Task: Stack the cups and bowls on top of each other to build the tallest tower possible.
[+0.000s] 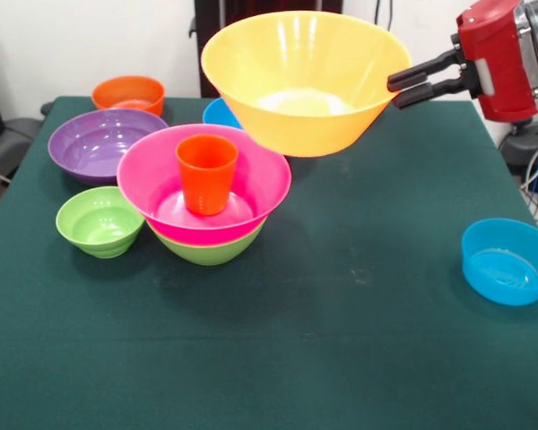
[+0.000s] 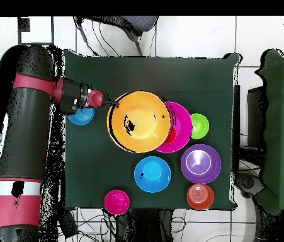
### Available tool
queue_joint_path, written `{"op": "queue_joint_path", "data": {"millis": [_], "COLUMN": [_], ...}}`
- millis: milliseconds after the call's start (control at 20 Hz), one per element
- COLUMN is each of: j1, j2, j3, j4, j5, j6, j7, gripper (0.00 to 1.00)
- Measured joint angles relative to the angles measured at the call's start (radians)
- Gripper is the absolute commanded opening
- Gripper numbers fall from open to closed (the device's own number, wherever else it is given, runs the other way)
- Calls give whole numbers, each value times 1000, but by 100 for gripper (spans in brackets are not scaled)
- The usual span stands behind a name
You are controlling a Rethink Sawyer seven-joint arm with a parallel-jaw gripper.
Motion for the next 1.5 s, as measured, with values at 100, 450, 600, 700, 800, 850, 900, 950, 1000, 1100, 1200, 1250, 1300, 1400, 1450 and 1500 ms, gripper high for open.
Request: {"op": "queue_joint_path", "data": {"millis": [100, 450, 600, 700, 800, 850, 900, 950, 1000, 1100, 1200, 1250, 1300, 1400, 1450, 1500], "j1": [-4, -17, -20, -21, -21, -21, -21, -21, -21, -21, -21, -21, -21, -21, -21, -21], "j2": [0, 0, 0, 1, 1, 1, 1, 1, 1, 2, 2, 2, 2, 2, 2, 3], "j3": [0, 0, 0, 0, 0, 0, 0, 0, 0, 0, 0, 0, 0, 0, 0, 0], "j4": [0, 0, -3, -6, -7, -8, -9, -10, -13, -16, -24, -25, -29, -30, -30, -30], "j5": [0, -4, -4, -5, -5, -5, -6, -6, -6, -6, -6, -6, -6, -6, -6, -6], "j6": [-5, -27, -32, -32, -32, -32, -32, -32, -32, -32, -32, -32, -32, -32, -32, -32], "j7": [0, 0, -2, -11, -23, -30, -35, -39, -52, -64, -86, -90, -99, -111, -114, -117], "gripper": [0, 0, 0, 0, 0, 0, 0, 0, 0, 0, 0, 0, 0, 0, 0, 0]}}
